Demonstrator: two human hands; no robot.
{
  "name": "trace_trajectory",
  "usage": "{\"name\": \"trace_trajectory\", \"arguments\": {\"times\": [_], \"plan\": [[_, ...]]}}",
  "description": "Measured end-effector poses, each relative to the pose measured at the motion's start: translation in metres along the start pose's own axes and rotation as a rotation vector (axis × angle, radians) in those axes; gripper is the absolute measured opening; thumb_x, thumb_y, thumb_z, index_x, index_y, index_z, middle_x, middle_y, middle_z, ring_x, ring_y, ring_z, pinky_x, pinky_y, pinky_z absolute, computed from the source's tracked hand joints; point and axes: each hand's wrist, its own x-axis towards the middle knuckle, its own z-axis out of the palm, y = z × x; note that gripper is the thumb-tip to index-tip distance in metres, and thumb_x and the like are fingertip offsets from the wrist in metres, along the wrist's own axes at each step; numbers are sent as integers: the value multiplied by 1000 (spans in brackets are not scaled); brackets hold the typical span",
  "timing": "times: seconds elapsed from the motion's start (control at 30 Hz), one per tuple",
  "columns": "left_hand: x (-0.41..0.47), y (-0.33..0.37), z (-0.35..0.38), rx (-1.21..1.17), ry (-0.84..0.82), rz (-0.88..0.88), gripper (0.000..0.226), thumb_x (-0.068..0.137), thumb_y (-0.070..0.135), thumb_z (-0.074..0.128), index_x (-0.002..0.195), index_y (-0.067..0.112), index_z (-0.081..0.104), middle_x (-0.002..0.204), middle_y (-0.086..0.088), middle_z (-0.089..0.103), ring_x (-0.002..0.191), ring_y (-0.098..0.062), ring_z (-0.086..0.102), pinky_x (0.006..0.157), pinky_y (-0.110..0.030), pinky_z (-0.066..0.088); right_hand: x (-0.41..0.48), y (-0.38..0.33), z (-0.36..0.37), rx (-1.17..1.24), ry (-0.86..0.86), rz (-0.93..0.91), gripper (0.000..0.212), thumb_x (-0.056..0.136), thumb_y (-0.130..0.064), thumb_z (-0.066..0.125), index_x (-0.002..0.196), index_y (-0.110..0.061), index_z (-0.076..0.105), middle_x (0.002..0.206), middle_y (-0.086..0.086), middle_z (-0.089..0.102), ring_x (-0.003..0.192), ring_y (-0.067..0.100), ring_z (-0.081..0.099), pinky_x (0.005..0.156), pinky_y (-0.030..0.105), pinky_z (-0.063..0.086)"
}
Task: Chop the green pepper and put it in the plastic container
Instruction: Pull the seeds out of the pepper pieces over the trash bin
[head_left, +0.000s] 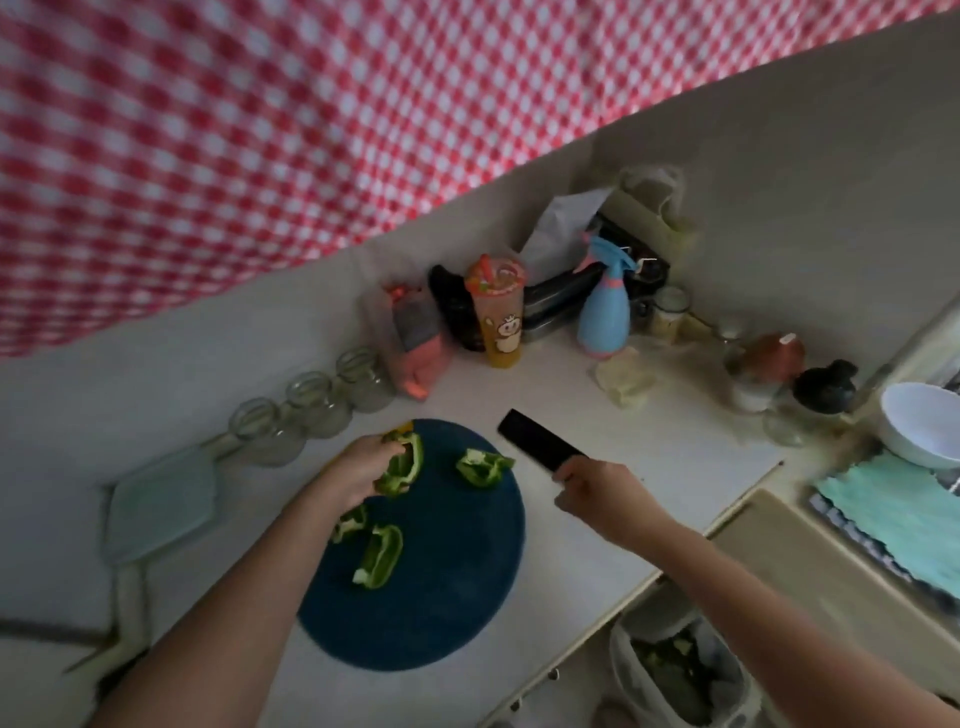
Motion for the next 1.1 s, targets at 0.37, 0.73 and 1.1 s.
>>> {"name": "trace_trajectory", "arguments": {"times": [0.37,0.73,1.1], "plan": [[46,-10,-17,725,17,143,39,87,4,57,126,5,56,125,-14,57,110,-26,56,83,-22,39,8,11,72,120,-208,-43,38,87,8,46,114,-10,64,101,-1,66,90,6,60,76,2,42],[52,-8,23,868,281,387,38,89,13,51,127,11,53,132,-14,49,120,-30,46,101,-35,39,7,15,77,243,-163,40,17,95,-12,53,101,-13,68,95,-1,69,87,11,64,78,14,49],[28,-39,104,701,218,373,86,72,41,76,135,2,32,133,-15,40,121,-26,41,96,-28,36,-26,16,36,456,58,169,28,98,-34,47,100,-16,69,92,-1,70,86,11,65,83,25,53]]}}
